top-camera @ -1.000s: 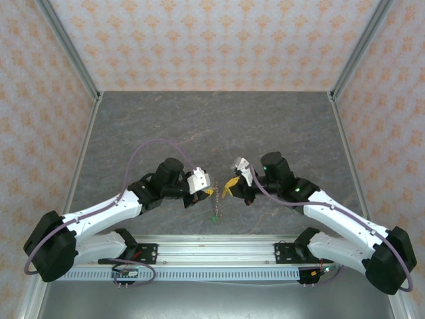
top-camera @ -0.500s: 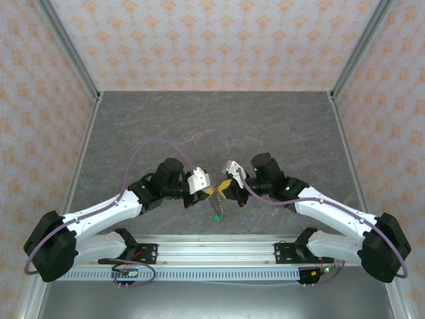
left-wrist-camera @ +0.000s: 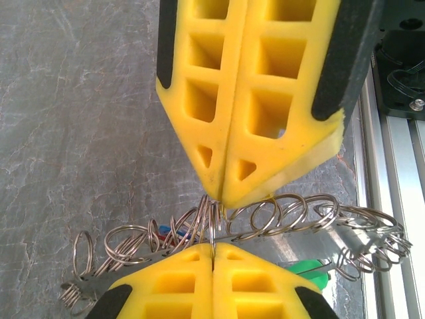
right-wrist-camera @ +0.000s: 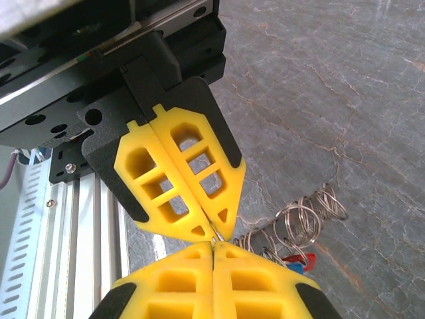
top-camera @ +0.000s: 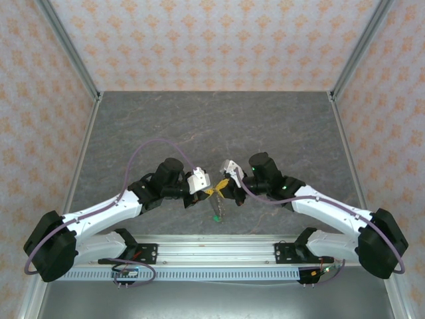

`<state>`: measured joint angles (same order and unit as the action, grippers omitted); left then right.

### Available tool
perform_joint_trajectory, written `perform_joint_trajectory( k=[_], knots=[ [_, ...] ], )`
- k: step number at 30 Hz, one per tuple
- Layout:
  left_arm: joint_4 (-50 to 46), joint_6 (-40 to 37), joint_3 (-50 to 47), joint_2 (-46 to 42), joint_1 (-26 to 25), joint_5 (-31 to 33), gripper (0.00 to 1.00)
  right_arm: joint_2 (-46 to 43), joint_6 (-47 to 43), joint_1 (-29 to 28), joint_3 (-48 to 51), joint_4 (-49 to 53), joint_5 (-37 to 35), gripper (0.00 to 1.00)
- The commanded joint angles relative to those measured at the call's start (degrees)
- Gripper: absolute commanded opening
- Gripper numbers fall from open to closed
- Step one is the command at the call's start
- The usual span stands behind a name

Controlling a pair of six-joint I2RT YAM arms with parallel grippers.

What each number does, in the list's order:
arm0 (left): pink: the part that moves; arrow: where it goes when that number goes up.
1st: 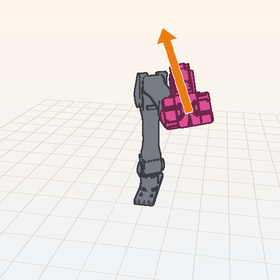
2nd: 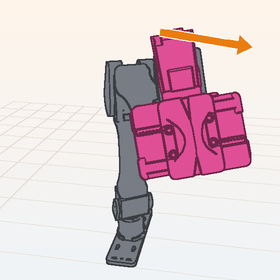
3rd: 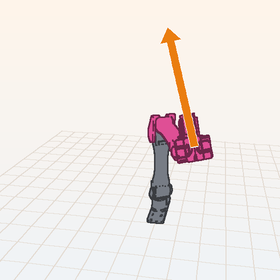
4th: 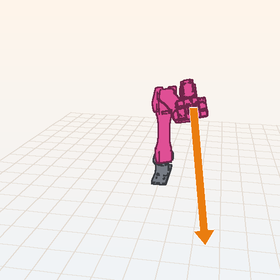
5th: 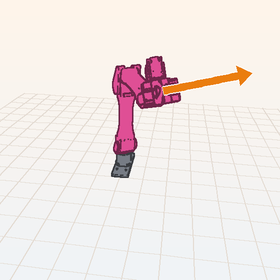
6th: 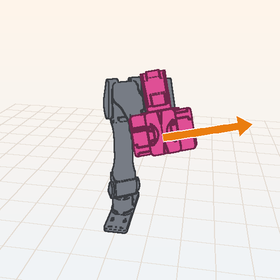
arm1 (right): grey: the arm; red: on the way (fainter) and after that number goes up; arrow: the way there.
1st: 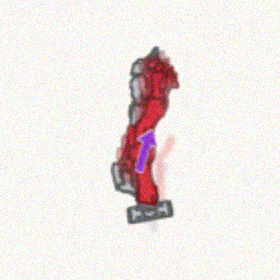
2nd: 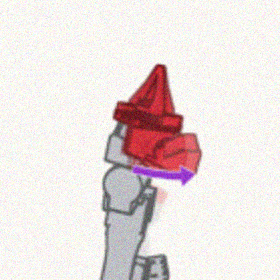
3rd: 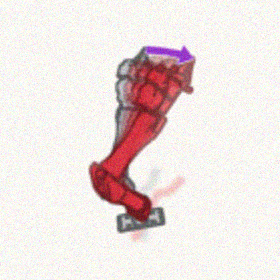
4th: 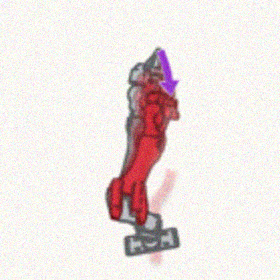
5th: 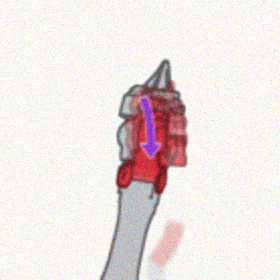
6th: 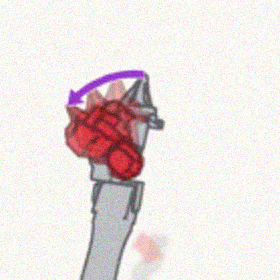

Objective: Put the keys on the keyring

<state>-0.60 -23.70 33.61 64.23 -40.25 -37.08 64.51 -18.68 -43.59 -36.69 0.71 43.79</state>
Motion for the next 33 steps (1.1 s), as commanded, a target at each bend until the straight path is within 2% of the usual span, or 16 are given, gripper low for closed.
perform_joint_trajectory(
  k=[1,8,23,27,33],
  knots=[
    [3.10,0.94,0.50,-0.15,0.04,-1.24,0.00,0.83,0.04,-0.43,-1.54,-2.86,0.87,0.00],
    [2.72,0.73,0.62,-0.21,0.01,-1.07,0.00,0.79,0.15,-0.60,-1.12,-3.20,-2.22,0.00],
    [2.84,0.48,1.29,1.07,0.00,-1.61,0.00,1.29,1.36,-0.61,-0.85,-6.07,-1.25,0.00],
    [2.88,0.50,1.46,1.08,0.05,-1.64,0.00,2.22,0.25,-0.64,-1.56,-3.09,-3.25,0.00],
    [2.71,0.33,1.46,0.99,0.03,-1.44,0.00,1.95,-0.53,-0.68,-2.07,-0.67,-1.89,0.00]
  ],
)
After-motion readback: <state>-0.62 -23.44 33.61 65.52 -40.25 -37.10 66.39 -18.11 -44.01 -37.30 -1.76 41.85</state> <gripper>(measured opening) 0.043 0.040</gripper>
